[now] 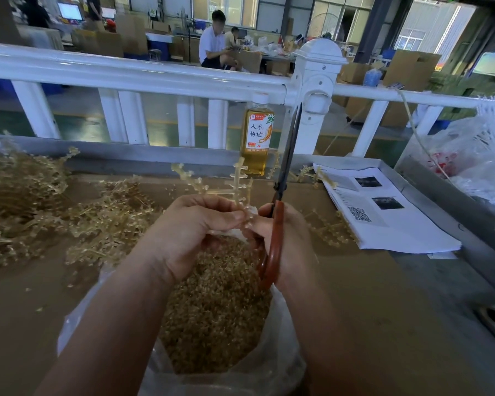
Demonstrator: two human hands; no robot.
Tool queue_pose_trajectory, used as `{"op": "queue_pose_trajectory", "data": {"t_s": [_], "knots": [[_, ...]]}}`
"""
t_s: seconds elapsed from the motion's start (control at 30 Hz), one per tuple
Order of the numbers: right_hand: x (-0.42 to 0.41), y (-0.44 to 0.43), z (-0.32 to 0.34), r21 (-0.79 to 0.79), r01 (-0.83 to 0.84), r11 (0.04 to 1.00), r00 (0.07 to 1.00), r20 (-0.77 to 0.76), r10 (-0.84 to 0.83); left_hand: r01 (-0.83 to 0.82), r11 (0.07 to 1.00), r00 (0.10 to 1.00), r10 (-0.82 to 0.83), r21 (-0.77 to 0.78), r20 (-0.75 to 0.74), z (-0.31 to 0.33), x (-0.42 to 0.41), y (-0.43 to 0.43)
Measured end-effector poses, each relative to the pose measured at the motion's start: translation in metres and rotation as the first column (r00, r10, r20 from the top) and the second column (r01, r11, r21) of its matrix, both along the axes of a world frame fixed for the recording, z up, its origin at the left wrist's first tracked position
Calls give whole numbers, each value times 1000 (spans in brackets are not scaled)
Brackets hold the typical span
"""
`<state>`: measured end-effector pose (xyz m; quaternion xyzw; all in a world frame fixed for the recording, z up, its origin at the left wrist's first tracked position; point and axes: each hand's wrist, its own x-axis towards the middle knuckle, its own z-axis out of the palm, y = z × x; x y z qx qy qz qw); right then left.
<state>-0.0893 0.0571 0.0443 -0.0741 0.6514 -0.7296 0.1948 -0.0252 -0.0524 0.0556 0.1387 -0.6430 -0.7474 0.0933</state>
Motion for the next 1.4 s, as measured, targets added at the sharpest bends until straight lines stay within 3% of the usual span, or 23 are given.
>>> {"op": "queue_pose_trajectory", "data": {"t_s": [0.1, 0.27, 0.37, 0.47, 0.7, 0.8, 0.9, 1.13, 1.3, 1.4], "knots": [[2, 2, -1, 37, -25, 999, 999, -43, 27, -47, 999, 999, 47, -1, -28, -1, -1, -1], [5, -1, 6, 174, -118, 978, 988, -79, 133, 33, 999, 997, -31, 22, -66, -1, -2, 1], [8, -2, 6, 119, -132, 984, 988, -67, 140, 9, 999, 996, -6, 40, -88, -3, -3, 1], [9, -1, 5, -8, -132, 991, 990, 39, 133, -61, 994, 992, 70, 85, -104, -4, -4, -2], [9, -1, 6, 65, -166, 984, 985, -43, 169, 62, 996, 991, -55, 60, -122, 0, -1, 1], [8, 1, 6, -27, -176, 984, 984, 12, 176, -18, 995, 990, 32, 100, -135, -1, -2, -7], [6, 2, 6, -1, -158, 988, 988, 0, 158, -79, 987, 985, 99, 137, -144, -2, -2, -11], [-6, 1, 1, 1, 21, 1000, 999, -33, -21, -278, 955, 958, 268, -102, -104, -6, -5, -10], [-2, 0, -4, -152, -48, 987, 997, -74, 37, -122, 961, 992, 112, -247, -57, -10, -5, -8], [-2, 1, -5, -122, -65, 990, 993, -110, 52, -24, 944, 999, 10, -330, -44, -12, -4, -6]]}}
